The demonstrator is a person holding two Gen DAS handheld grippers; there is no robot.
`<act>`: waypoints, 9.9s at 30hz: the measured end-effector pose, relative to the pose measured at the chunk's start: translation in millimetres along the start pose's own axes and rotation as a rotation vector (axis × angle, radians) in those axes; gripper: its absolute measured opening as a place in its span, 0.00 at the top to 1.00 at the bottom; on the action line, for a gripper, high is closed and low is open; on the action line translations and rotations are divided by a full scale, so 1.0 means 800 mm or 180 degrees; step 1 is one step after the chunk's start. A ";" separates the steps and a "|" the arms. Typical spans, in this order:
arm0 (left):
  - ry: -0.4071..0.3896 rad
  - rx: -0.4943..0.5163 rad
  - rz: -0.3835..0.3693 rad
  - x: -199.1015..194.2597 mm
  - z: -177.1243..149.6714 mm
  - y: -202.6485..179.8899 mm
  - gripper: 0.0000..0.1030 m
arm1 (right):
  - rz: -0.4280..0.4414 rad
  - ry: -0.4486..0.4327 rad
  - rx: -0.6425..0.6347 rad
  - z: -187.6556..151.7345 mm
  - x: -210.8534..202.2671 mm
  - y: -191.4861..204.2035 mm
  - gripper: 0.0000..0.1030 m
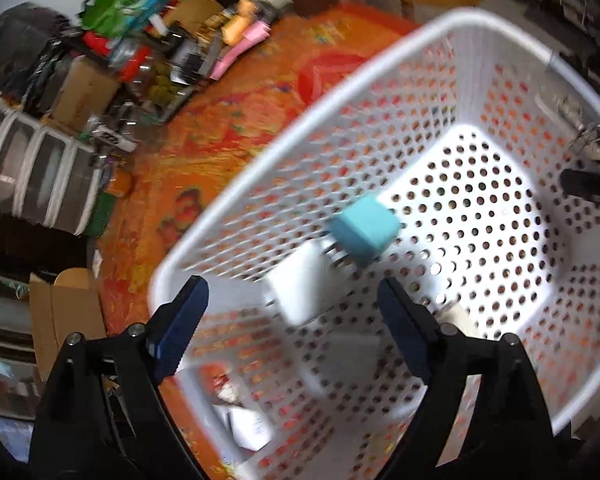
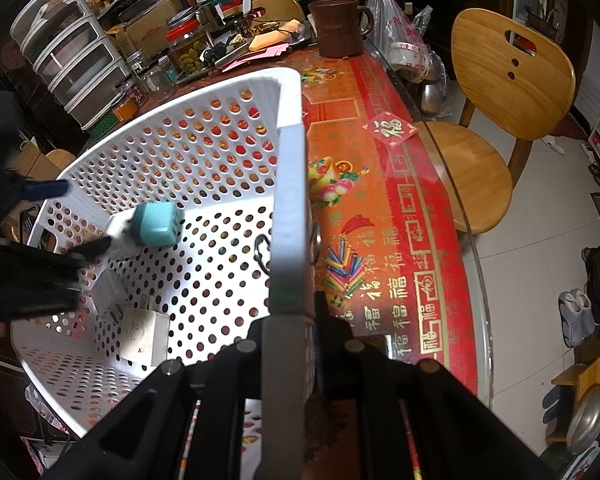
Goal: Organize rigid objects
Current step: 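Open the left tool to drop the teal charger, return to the table, then grasp the white square charger with the left tool and lift it, then lower the white charger into the basket and open the left tool, then grasp the large printed white charger with the left tool, carry over basket, then lower the large printed charger into the basket and open the left tool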
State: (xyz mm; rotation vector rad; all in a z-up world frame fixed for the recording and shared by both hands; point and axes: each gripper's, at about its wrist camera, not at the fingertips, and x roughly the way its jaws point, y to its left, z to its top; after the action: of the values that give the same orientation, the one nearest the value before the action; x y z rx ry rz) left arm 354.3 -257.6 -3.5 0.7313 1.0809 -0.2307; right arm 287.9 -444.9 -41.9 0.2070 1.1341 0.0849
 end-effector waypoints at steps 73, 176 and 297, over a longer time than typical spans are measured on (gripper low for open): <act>-0.0013 -0.1561 -0.0113 0.025 -0.250 0.242 0.57 | 0.0014 -0.0015 -0.0025 -0.005 0.000 0.000 0.88; 0.0185 -0.1068 -0.0188 0.040 -0.251 0.169 0.01 | 0.0065 -0.0029 -0.0086 -0.006 -0.002 0.004 0.85; 0.0504 0.0058 -0.0880 0.053 0.038 -0.107 0.47 | 0.0052 -0.0002 -0.0130 -0.006 -0.004 0.005 0.84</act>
State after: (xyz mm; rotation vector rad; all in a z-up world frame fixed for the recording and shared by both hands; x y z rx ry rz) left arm 352.7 -333.9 -68.7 0.6222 1.3330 -0.4244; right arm 282.6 -440.7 -40.3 0.1800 1.1292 0.1223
